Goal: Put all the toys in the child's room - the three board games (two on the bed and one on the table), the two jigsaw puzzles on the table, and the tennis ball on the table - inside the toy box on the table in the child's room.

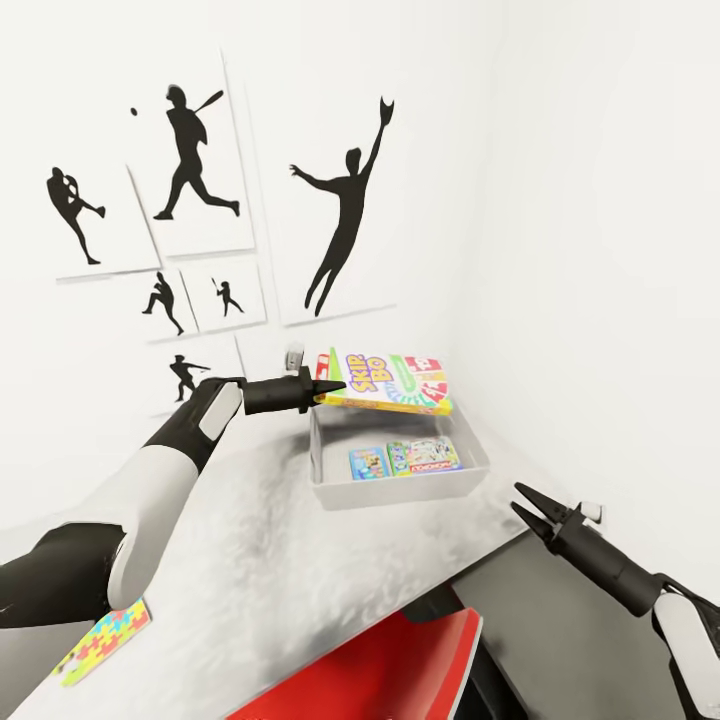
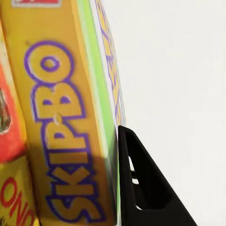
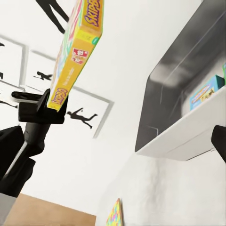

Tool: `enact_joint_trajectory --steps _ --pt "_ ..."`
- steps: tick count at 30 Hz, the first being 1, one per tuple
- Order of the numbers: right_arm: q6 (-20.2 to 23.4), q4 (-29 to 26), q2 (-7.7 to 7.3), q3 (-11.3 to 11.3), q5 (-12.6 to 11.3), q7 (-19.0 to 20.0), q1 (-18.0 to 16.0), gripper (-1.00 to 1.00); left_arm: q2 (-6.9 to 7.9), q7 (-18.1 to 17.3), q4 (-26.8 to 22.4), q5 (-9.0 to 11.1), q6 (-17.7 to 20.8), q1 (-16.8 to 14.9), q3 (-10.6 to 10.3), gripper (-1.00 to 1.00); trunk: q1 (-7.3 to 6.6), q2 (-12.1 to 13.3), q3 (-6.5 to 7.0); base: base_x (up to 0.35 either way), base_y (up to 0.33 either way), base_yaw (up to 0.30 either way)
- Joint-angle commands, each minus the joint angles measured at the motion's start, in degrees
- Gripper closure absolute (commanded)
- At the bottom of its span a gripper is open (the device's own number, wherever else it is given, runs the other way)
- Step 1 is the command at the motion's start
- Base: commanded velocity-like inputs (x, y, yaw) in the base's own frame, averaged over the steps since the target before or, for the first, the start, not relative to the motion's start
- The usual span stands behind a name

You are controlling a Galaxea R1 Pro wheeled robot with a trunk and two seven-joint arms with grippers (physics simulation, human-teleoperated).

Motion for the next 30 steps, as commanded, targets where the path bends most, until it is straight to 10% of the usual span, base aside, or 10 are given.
enact_joint_trajectory --steps 1,30 --pt "0.3 0.0 -0.01 0.1 -0.1 0.1 -0.1 -1.00 0.04 -0.1 0.0 0.2 0.2 -0.1 -0.2 1.00 0.03 -0.1 -0.21 0.000 0.000 0.000" --pt "0.5 0.0 -0.53 0.2 -0.1 0.3 0.0 -1.00 -1.64 3.7 0.1 0.3 0.2 -0.1 0.0 1.00 0.03 -0.1 -2.94 0.000 0.000 -0.030"
